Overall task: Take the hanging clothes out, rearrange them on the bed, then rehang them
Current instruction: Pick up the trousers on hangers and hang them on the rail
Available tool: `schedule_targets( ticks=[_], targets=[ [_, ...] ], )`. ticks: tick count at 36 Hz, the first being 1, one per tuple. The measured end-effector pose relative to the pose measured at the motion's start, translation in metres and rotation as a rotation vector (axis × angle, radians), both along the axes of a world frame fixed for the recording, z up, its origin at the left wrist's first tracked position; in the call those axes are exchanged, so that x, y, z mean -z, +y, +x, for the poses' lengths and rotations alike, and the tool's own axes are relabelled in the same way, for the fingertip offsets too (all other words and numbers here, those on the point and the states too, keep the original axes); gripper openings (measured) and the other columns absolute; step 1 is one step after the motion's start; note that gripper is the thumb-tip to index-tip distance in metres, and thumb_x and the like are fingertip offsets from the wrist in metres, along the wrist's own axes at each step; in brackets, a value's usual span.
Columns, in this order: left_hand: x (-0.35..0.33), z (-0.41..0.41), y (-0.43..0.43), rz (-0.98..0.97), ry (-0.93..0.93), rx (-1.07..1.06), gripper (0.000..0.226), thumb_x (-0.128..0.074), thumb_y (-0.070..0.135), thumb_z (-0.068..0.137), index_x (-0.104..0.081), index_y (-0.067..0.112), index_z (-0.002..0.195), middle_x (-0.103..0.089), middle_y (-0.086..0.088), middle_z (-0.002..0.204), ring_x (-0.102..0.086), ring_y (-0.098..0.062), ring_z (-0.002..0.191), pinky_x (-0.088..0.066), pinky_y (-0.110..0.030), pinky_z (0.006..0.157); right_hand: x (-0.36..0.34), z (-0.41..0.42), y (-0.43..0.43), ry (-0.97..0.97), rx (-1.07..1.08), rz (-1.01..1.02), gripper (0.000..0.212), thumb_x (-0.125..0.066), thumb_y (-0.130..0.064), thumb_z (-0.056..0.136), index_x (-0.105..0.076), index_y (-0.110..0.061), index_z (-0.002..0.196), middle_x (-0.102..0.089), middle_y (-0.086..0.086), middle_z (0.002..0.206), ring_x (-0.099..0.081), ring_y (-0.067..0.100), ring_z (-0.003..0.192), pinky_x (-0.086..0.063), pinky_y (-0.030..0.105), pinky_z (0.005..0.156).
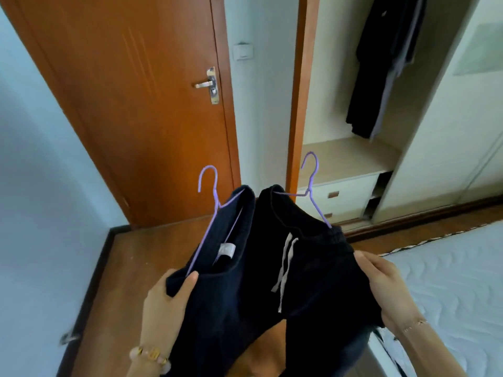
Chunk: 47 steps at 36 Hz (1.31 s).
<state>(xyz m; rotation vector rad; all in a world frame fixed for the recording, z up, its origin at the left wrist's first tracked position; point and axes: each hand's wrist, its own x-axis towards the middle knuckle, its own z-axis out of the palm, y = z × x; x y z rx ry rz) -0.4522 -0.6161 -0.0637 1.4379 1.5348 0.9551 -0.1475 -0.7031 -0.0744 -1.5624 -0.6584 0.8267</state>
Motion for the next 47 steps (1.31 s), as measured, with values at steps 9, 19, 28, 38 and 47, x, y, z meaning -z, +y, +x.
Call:
schedule_targets(
  ticks=[9,19,28,38,47],
  targets=[
    [-0.027,0.102,0.159,0.022,0.022,0.356,0.011,-0.066,0.031,0.085,-0.067,0.021,0.080,-0.069,-0.014,0.078,-0.066,-0.027,0.078,-0.043,-0.034,0.066,-0.031,0.066,0.086,-0.120,0.258,0.024,0.032,-0.047,-0.024,0.096,-0.071,-0.010,0.079,-0.069,0.009,0.074,-0.062,0.019,0.076,-0.049,0.028,0.068],
    [-0.023,0.248,0.280,0.011,-0.011,0.584,0.002,-0.070,0.023,0.082,-0.069,0.022,0.080,-0.073,0.008,0.076,-0.066,-0.002,0.073,-0.046,-0.016,0.061,-0.008,0.169,0.162,-0.117,0.503,-0.043,0.030,-0.048,-0.023,0.096,-0.070,-0.014,0.079,-0.066,-0.003,0.065,-0.058,0.020,0.073,-0.041,0.030,0.064],
    [-0.062,0.403,0.394,-0.098,-0.133,0.607,0.012,-0.071,0.014,0.082,-0.067,0.013,0.070,-0.068,-0.006,0.074,-0.059,-0.011,0.074,-0.042,-0.020,0.064,-0.027,0.283,0.255,-0.174,0.521,-0.053,0.028,-0.051,-0.030,0.091,-0.075,-0.021,0.080,-0.075,0.006,0.083,-0.067,0.021,0.082,-0.044,0.028,0.068],
    [-0.159,0.528,0.486,-0.193,-0.431,0.647,0.009,-0.068,0.014,0.083,-0.064,0.010,0.091,-0.066,-0.004,0.091,-0.059,-0.017,0.084,-0.042,-0.025,0.065,-0.140,0.388,0.351,-0.407,0.377,0.001,0.054,-0.064,-0.076,0.058,-0.074,-0.027,0.079,-0.075,-0.009,0.077,-0.068,0.004,0.078,-0.044,0.006,0.060],
    [-0.219,0.611,0.550,-0.009,-0.588,0.748,0.010,-0.063,0.014,0.088,-0.064,0.015,0.098,-0.070,-0.008,0.094,-0.065,-0.025,0.091,-0.050,-0.037,0.080,-0.220,0.456,0.447,-0.309,0.172,0.117,0.042,-0.079,-0.037,0.065,-0.073,-0.013,0.098,-0.077,0.003,0.089,-0.072,0.016,0.085,-0.052,0.012,0.062]
  ],
)
